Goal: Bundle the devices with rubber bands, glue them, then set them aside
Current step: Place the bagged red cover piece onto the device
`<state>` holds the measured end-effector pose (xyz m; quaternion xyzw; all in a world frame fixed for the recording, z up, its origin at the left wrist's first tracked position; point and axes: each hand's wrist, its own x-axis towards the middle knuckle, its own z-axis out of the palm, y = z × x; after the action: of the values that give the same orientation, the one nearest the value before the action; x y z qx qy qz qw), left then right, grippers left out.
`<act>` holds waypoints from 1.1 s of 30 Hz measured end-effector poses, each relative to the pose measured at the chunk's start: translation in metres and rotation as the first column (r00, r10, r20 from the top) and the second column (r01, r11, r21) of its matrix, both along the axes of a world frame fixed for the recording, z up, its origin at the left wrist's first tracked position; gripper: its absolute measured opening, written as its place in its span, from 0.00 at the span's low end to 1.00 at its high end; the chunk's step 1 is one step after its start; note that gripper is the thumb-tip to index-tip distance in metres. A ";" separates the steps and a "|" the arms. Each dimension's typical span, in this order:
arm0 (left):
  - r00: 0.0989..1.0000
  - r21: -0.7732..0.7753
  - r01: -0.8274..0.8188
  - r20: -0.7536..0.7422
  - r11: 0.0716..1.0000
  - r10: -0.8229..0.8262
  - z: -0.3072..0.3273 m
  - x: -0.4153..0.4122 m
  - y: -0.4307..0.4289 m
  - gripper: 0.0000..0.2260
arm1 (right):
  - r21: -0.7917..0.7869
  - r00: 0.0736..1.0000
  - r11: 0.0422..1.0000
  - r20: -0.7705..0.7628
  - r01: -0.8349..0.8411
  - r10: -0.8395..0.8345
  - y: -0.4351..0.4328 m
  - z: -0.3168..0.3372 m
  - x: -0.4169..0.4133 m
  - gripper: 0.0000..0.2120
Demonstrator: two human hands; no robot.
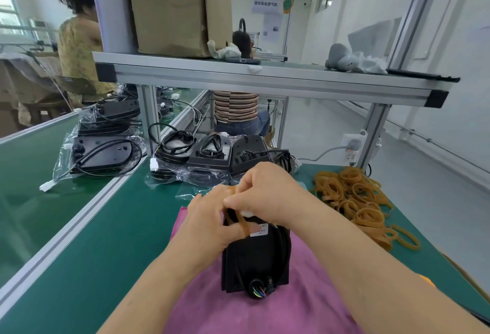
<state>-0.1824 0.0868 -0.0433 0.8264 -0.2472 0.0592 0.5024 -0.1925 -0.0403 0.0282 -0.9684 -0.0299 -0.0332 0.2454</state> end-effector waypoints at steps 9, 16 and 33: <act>0.995 0.028 -0.017 0.096 0.999 0.015 0.000 -0.002 -0.001 0.12 | 0.405 0.996 0.910 -0.029 0.088 -0.084 0.000 -0.004 -0.009 0.10; 0.987 0.073 -0.024 0.158 0.997 0.013 0.003 -0.007 -0.002 0.15 | -0.134 0.981 0.991 0.191 -0.008 0.034 -0.002 0.013 -0.024 0.10; 0.982 0.124 -0.034 0.190 0.992 0.010 0.000 -0.005 -0.001 0.17 | 0.727 0.994 0.685 -0.106 0.051 0.039 -0.016 0.016 -0.026 0.17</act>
<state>-0.1873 0.0862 -0.0438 0.8498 -0.2879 0.1271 0.4227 -0.2187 -0.0565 0.0440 -0.7917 0.0030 0.0116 0.6108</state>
